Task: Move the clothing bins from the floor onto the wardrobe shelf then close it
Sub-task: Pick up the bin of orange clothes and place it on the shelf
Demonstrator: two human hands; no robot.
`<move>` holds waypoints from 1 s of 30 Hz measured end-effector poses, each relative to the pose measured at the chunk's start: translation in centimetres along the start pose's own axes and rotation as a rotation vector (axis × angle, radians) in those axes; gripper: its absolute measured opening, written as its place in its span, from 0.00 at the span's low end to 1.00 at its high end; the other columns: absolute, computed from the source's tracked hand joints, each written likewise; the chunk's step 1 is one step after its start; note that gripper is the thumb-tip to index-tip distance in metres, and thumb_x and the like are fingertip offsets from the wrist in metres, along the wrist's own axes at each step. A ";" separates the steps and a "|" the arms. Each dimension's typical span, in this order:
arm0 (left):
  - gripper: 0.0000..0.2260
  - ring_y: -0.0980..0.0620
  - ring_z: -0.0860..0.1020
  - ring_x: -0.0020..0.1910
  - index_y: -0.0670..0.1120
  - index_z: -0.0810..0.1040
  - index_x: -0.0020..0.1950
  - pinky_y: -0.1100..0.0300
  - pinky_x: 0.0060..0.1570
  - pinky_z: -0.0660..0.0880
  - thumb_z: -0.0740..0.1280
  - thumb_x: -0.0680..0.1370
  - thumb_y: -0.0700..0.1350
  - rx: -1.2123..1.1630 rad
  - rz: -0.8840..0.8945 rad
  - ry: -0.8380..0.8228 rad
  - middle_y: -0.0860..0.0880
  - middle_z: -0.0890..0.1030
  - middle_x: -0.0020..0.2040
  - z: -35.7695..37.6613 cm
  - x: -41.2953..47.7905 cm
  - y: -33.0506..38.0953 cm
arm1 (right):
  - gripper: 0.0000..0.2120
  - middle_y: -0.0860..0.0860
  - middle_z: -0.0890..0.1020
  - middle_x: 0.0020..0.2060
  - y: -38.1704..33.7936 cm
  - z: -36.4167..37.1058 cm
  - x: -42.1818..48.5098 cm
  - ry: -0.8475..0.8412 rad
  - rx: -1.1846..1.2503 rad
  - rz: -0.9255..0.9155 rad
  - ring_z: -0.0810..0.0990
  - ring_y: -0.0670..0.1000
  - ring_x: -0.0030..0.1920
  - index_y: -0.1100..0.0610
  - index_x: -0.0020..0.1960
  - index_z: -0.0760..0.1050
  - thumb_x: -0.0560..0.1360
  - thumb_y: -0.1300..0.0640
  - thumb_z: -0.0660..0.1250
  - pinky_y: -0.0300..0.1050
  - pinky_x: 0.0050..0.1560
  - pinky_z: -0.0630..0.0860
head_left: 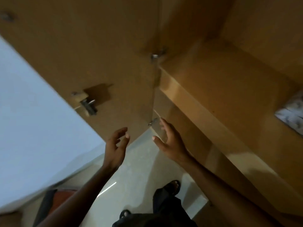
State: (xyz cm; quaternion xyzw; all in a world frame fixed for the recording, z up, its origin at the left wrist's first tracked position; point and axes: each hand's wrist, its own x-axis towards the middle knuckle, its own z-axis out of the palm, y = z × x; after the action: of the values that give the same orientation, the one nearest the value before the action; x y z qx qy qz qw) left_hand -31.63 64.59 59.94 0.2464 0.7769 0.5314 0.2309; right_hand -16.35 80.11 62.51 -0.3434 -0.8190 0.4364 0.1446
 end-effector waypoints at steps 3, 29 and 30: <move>0.14 0.58 0.77 0.60 0.54 0.78 0.62 0.50 0.63 0.73 0.64 0.77 0.54 -0.023 -0.045 0.115 0.57 0.80 0.59 -7.2 -4.1 -3.2 | 0.35 0.45 0.67 0.72 -4.2 6.3 -0.9 -0.126 0.000 -0.080 0.68 0.44 0.69 0.45 0.76 0.55 0.74 0.44 0.67 0.46 0.65 0.72; 0.13 0.56 0.75 0.59 0.52 0.75 0.63 0.59 0.54 0.71 0.64 0.79 0.51 -0.154 -0.918 1.094 0.54 0.78 0.59 -33.2 -23.4 -32.4 | 0.35 0.46 0.66 0.73 -16.5 59.7 -4.2 -1.274 -0.498 -0.640 0.66 0.46 0.71 0.46 0.77 0.54 0.75 0.44 0.65 0.47 0.67 0.69; 0.14 0.55 0.74 0.60 0.51 0.75 0.64 0.58 0.54 0.72 0.63 0.79 0.51 -0.153 -0.969 1.066 0.52 0.78 0.61 -32.6 -23.4 -34.7 | 0.35 0.47 0.65 0.74 -15.0 61.9 -4.1 -1.300 -0.546 -0.658 0.65 0.47 0.72 0.47 0.77 0.54 0.75 0.44 0.65 0.46 0.67 0.67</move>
State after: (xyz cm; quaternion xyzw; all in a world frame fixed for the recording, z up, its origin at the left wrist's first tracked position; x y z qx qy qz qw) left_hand -38.61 15.77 40.37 -0.4352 0.7665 0.4700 0.0469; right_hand -53.21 33.45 39.23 0.2188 -0.8777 0.2674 -0.3322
